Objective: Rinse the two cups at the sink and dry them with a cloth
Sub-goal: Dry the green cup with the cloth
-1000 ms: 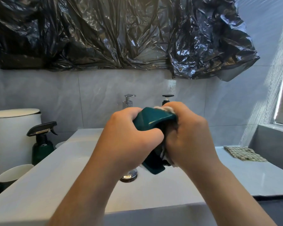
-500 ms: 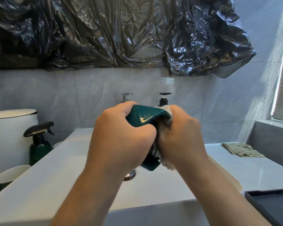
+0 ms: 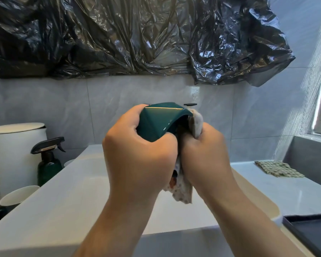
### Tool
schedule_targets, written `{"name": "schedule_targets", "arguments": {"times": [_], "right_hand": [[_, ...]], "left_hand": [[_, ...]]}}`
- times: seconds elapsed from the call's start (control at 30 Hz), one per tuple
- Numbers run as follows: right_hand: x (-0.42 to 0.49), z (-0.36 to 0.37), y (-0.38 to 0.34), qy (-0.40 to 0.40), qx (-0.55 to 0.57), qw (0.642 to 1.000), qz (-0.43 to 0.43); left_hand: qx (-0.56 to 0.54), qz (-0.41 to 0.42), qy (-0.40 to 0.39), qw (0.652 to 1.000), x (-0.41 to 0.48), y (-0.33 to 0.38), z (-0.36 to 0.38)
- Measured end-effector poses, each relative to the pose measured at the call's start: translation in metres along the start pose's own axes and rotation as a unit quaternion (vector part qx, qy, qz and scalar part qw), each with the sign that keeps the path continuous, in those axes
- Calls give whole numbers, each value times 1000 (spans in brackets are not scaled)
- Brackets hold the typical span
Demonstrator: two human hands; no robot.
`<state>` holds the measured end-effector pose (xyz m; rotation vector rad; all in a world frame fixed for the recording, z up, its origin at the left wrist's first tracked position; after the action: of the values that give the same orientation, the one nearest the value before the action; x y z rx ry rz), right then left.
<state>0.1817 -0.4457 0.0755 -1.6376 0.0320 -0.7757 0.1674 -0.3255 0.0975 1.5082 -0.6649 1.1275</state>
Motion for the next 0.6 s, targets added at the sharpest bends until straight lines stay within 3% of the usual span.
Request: {"name": "schedule_targets", "arguments": {"times": [0.1, 0.27, 0.4, 0.5, 0.6], "right_hand": [[3, 2, 5, -22, 10, 1000, 20], [11, -14, -3, -107, -145, 982, -59], [16, -34, -16, -207, -30, 976, -68], [19, -37, -16, -162, 42, 984, -66], [15, -18, -6, -126, 13, 990, -59]], "left_hand": [[16, -21, -10, 1000, 0, -4, 1], [32, -104, -123, 986, 9, -22, -1], [40, -126, -112, 985, 11, -29, -5], [23, -137, -73, 988, 12, -33, -7], [4, -123, -75, 990, 10, -25, -2]]}}
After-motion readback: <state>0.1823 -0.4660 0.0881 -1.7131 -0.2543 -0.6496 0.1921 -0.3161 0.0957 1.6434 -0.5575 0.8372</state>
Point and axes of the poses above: each hand's wrist, its own x-axis towards the middle knuckle, its own z-axis out of the palm, y = z × x, the point moved 2 cm from there along x, towards the middle knuckle, and after that the axes turned 9 degrees about z, right-handed, at the moved point
